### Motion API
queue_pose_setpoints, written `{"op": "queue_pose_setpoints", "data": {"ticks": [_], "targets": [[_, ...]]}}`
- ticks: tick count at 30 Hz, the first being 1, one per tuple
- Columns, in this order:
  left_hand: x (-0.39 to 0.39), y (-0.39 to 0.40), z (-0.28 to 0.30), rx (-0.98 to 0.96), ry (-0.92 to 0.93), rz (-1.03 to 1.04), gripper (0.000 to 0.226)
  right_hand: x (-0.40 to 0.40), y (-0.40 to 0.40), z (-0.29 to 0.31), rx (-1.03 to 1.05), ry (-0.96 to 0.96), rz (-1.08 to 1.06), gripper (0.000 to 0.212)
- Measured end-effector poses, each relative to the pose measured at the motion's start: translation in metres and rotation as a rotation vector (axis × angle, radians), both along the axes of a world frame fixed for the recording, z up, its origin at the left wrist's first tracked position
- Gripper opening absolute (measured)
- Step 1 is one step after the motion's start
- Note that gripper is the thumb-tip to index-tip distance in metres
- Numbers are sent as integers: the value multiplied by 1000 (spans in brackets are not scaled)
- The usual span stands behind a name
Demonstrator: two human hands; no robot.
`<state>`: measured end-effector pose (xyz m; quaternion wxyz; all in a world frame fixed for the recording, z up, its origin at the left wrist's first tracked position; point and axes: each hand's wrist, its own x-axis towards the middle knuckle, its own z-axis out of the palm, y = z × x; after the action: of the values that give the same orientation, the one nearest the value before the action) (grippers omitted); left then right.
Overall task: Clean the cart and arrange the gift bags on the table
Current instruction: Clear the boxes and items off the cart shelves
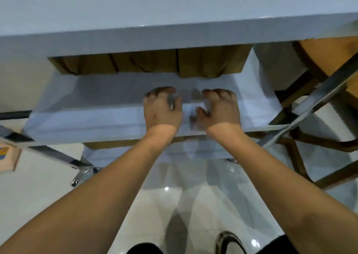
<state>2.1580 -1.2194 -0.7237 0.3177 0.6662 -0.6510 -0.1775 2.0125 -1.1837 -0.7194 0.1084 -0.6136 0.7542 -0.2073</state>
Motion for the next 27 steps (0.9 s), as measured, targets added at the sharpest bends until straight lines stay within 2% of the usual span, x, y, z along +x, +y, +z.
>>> {"op": "queue_pose_setpoints", "data": {"ticks": [4,7,10,14,16,22,25,27], "targets": [[11,-9,-16,35,291,14,24,2,-10,-5,-72,48,-19,58],[15,-8,-22,32,326,-9,25,5,-16,-6,-81,88,0,60],[16,-8,-21,49,373,-11,25,5,-35,-5,-79,134,22,75],[16,-8,-19,46,448,-8,21,3,-65,-4,32,108,-69,88],[15,-9,-17,41,450,-21,23,4,-68,-7,64,90,-107,84],[10,-8,-15,16,528,-69,26,16,-21,-7,-35,181,-112,51],[8,-4,-14,40,522,-64,35,21,9,-7,-21,137,-140,50],[8,-2,-10,33,521,-63,41,23,28,-9,-97,104,-130,46]]}}
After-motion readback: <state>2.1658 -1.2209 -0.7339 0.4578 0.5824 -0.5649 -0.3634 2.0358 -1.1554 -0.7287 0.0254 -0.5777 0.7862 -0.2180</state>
